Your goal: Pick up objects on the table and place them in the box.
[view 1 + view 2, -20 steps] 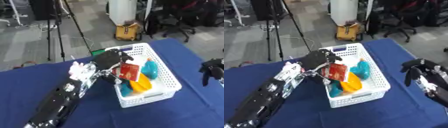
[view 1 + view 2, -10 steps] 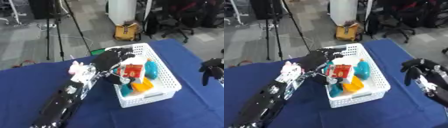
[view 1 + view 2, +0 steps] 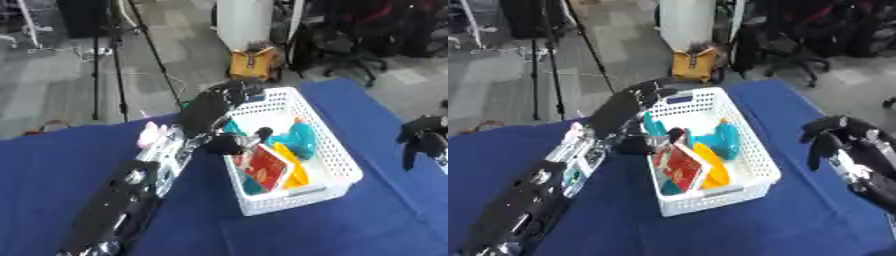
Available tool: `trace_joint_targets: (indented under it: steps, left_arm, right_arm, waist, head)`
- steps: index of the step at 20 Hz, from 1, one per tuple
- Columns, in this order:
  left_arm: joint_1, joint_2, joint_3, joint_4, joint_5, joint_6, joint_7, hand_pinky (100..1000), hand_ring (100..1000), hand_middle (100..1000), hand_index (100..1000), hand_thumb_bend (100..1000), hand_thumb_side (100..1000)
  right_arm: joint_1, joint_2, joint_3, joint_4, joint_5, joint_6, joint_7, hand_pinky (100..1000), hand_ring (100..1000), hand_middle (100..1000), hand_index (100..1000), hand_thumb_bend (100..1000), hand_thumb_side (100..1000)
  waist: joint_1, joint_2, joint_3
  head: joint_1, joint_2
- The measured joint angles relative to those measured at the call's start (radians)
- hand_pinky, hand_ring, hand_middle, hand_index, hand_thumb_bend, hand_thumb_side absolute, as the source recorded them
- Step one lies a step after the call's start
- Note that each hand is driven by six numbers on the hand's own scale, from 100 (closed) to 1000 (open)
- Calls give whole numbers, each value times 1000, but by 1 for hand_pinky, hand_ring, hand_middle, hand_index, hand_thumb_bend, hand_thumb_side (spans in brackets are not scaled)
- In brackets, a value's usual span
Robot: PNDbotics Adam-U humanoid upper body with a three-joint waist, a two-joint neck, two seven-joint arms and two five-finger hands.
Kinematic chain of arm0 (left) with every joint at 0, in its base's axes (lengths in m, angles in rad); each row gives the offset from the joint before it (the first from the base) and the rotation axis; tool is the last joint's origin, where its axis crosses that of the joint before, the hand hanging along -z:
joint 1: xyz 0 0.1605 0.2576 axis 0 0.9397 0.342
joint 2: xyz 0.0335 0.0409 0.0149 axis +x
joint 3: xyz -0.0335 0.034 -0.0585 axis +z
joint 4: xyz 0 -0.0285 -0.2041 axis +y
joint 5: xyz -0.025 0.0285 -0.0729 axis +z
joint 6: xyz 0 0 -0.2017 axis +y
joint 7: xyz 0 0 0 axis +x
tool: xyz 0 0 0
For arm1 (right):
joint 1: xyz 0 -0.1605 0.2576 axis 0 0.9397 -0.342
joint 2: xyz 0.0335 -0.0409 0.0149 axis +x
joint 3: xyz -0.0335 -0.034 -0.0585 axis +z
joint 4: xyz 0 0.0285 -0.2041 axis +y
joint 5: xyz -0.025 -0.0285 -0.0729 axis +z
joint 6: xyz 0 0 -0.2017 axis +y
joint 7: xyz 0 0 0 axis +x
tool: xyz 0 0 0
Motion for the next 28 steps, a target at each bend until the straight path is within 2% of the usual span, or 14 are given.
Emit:
trace_joint_targets:
  steps: [5,6,9,11,12,13,17,21,24,28]
  left_arm:
    - [57,75,23,-91,77,0,37,641,848,884,913,388,967]
    - [73,95,27,-114,93,1,38,582,827,869,915,335,1000]
    - [129,150,45,-171,139,4,32,557,814,856,905,298,1000]
    - [176,192,60,-207,169,6,16,547,807,848,908,265,992]
    - [199,207,67,-225,184,9,7,519,795,839,908,244,942]
    - [222,219,76,-242,198,14,-2,519,795,839,908,244,942]
    - [324,251,122,-315,261,58,-44,505,788,836,908,240,929]
    - [427,263,141,-410,325,113,-80,484,766,822,908,224,951]
    - [488,266,143,-489,374,151,-95,478,758,814,907,218,955]
    - [505,267,142,-577,439,207,-132,475,752,807,907,203,974]
  right_arm:
    - [9,0,-10,1,0,-6,-7,335,404,559,728,100,529]
    - [10,0,-12,1,0,-7,-9,336,404,559,728,100,528]
    - [21,-2,-21,3,1,-7,-18,336,405,559,728,100,529]
    - [26,-3,-25,3,2,-6,-23,336,405,559,728,100,529]
    - [27,-4,-27,3,2,-6,-25,336,405,559,728,100,529]
    - [28,-5,-30,3,2,-6,-27,336,405,559,728,100,529]
    - [34,-10,-37,3,5,-1,-33,335,404,559,728,100,529]
    - [35,-10,-37,3,5,0,-36,336,404,559,728,100,530]
    - [35,-10,-37,3,5,1,-35,335,404,559,728,100,529]
    - [35,-10,-37,3,5,2,-34,335,404,559,728,100,529]
  waist:
    - [-10,-1,35]
    - [-11,-4,41]
    - [-11,-16,88]
    - [-16,-19,112]
    - [-16,-19,123]
    - [-16,-19,136]
    - [-16,-19,183]
    - [-16,-19,213]
    - [-17,-21,216]
    - [-16,-21,216]
  head:
    - [-20,0]
    - [-23,0]
    - [-36,3]
    - [-45,10]
    - [-48,11]
    - [-51,12]
    - [-59,21]
    - [-59,37]
    - [-56,42]
    - [-56,46]
